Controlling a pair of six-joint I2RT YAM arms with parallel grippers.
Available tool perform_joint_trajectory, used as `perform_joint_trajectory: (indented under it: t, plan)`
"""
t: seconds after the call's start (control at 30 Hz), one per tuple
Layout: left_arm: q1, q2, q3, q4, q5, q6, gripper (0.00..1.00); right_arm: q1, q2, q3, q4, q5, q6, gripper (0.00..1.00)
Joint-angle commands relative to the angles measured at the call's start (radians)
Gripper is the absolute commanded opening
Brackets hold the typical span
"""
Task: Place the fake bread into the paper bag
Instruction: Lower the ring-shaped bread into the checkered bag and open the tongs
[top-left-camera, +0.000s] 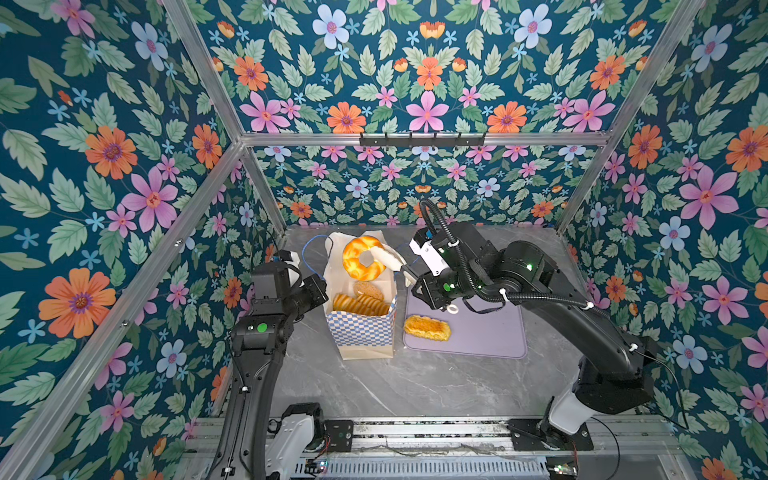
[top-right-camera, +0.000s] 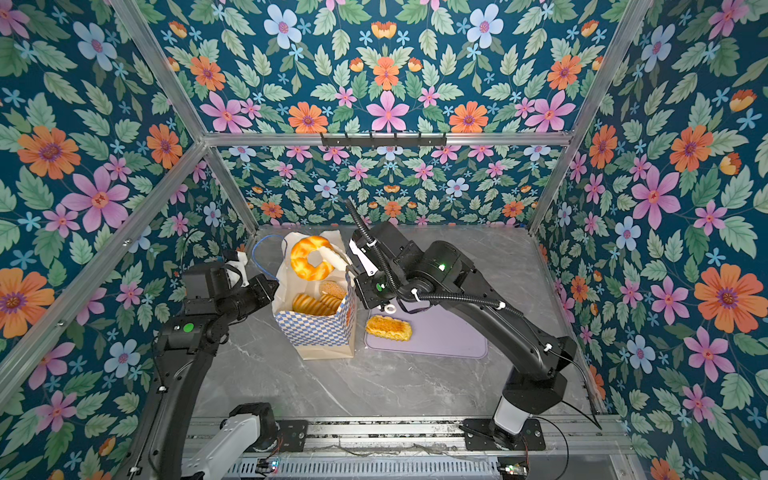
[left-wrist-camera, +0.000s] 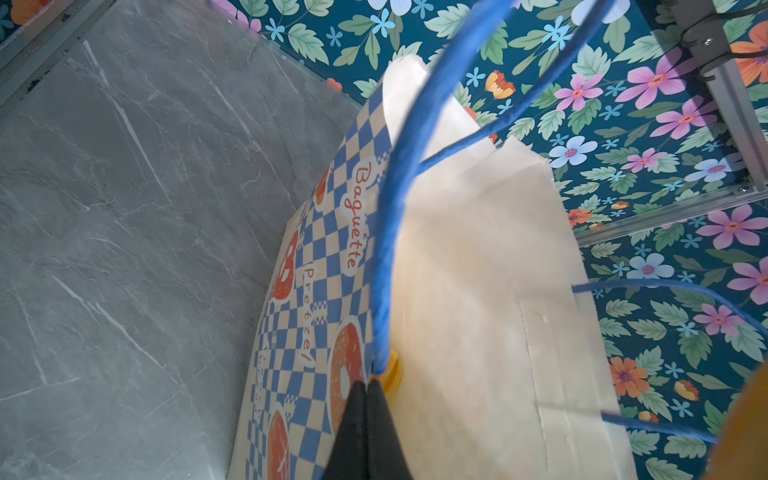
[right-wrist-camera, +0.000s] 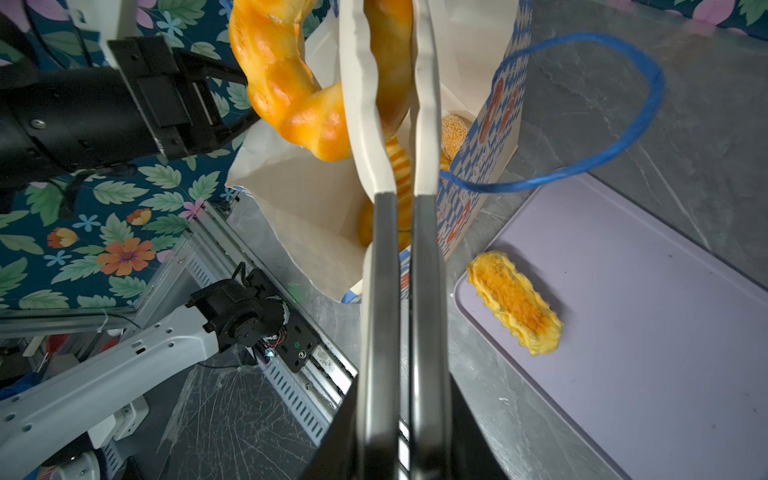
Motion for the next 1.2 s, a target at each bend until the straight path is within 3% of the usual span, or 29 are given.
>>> perform_joint_trajectory:
  t: [0.0,0.47,0.87,1.17]
  plan:
    - [0.0,-0.004,0.003,0.009,-0.004,-0.005,0.05,0.007,0.011,0.016,-0.015,0.036,-0.015,0.28]
    - [0.0,-0.002,0.001,0.012,-0.003,-0.005,0.05,0.016,0.041,0.037,-0.032,0.055,-0.022,0.31]
    - [0.0,-0.003,0.0,0.012,-0.004,-0.005,0.05,0.018,0.041,0.039,-0.03,0.051,-0.021,0.41]
    - [0.0,-0.002,0.0,0.012,-0.003,-0.006,0.05,0.02,0.038,0.043,-0.024,0.046,-0.021,0.41]
